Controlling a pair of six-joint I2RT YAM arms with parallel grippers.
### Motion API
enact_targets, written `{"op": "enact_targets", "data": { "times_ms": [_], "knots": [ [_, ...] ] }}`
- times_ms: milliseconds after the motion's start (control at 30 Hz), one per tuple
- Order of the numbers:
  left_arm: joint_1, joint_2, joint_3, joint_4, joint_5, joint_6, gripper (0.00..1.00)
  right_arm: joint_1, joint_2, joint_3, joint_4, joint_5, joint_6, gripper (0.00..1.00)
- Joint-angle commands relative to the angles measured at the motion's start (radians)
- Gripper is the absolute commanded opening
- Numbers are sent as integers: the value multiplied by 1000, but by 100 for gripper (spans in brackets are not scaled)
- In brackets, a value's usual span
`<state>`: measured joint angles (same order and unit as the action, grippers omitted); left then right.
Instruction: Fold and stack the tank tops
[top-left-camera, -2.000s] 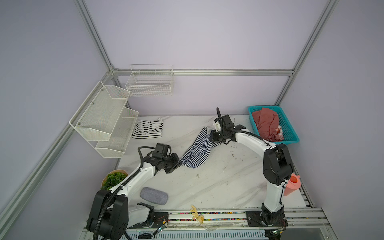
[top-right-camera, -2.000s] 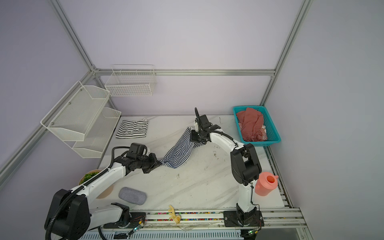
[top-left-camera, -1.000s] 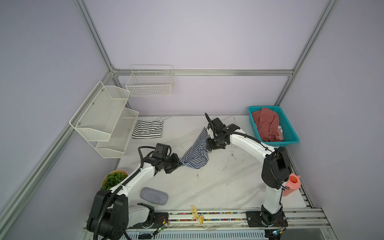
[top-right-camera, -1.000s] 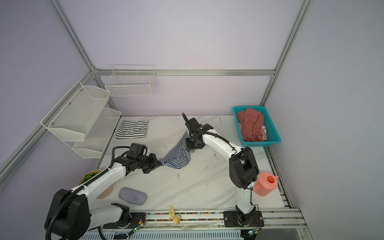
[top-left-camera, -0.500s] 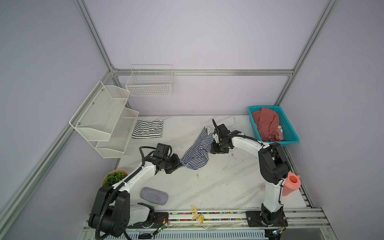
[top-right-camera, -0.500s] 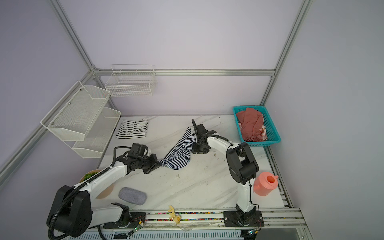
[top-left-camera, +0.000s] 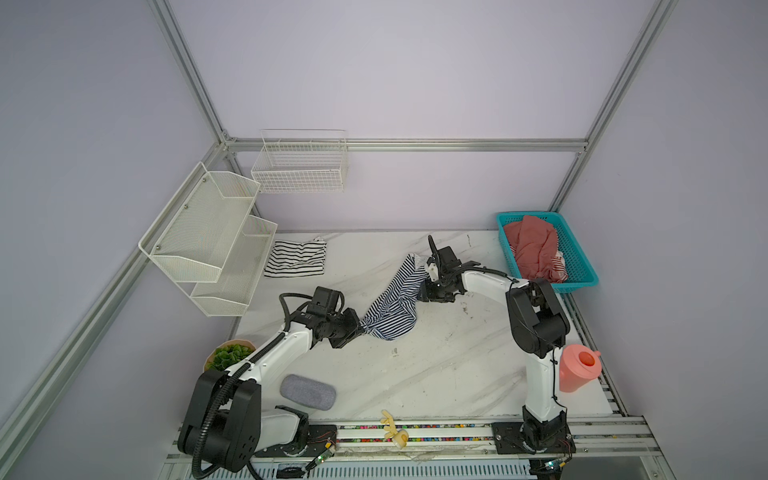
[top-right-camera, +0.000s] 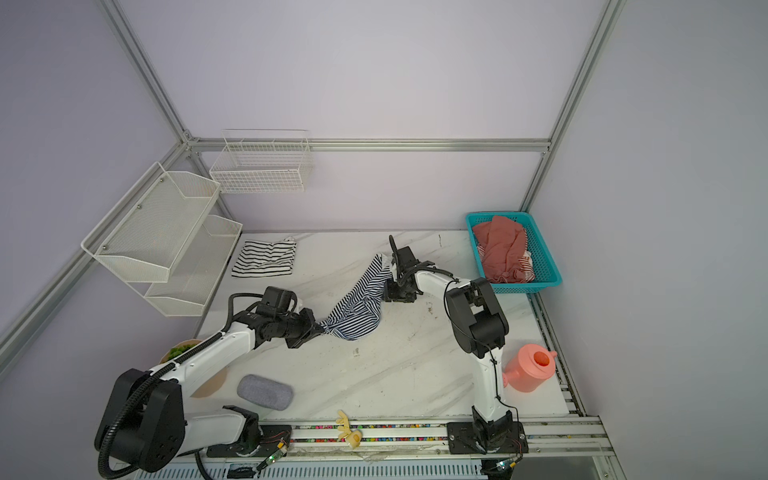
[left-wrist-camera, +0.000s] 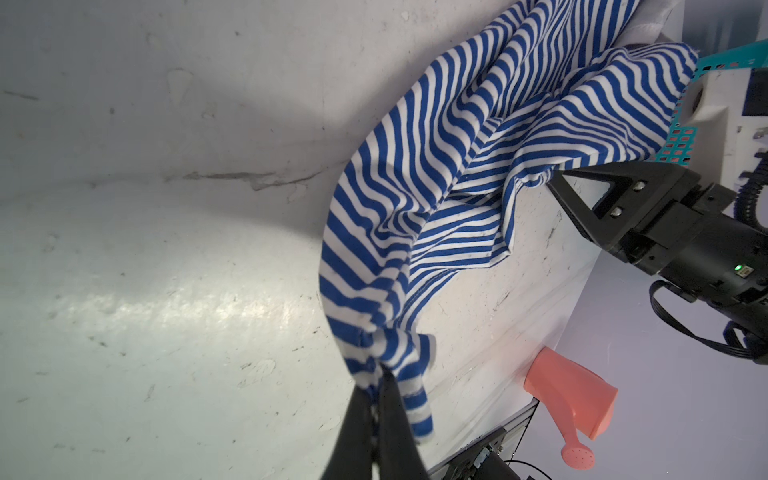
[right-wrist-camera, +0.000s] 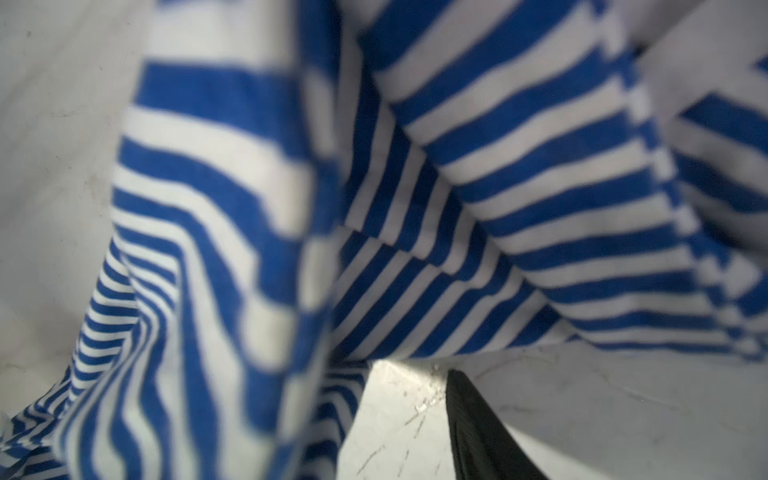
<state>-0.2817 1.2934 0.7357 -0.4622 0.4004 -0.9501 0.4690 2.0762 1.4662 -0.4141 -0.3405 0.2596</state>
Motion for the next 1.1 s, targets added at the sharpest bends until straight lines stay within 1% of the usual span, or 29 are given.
{"op": "enact_targets", "data": {
  "times_ms": [0, 267, 433, 533, 967, 1000, 1067],
  "knots": [
    [4, 0, 54, -1, 6, 16, 0, -2, -1, 9, 49, -57, 11, 51],
    [5, 5, 63, -9, 8, 17, 0, -1, -10, -6, 91, -108, 18, 51],
    [5, 7, 67, -10, 10, 20, 0, -1, 4, -1, 101, -129, 30, 46],
    [4, 8, 68, -14, 8, 22, 0, -1, -4, -5, 109, -132, 35, 44],
    [4, 14, 74, -18, 8, 27, 0, -1, 32, -4, 157, -192, 50, 48],
    [4, 14, 73, -20, 7, 27, 0, -1, 32, -5, 162, -195, 53, 47],
    [4, 13, 74, -20, 7, 27, 0, 0, 33, -6, 168, -203, 56, 42]
  ]
}}
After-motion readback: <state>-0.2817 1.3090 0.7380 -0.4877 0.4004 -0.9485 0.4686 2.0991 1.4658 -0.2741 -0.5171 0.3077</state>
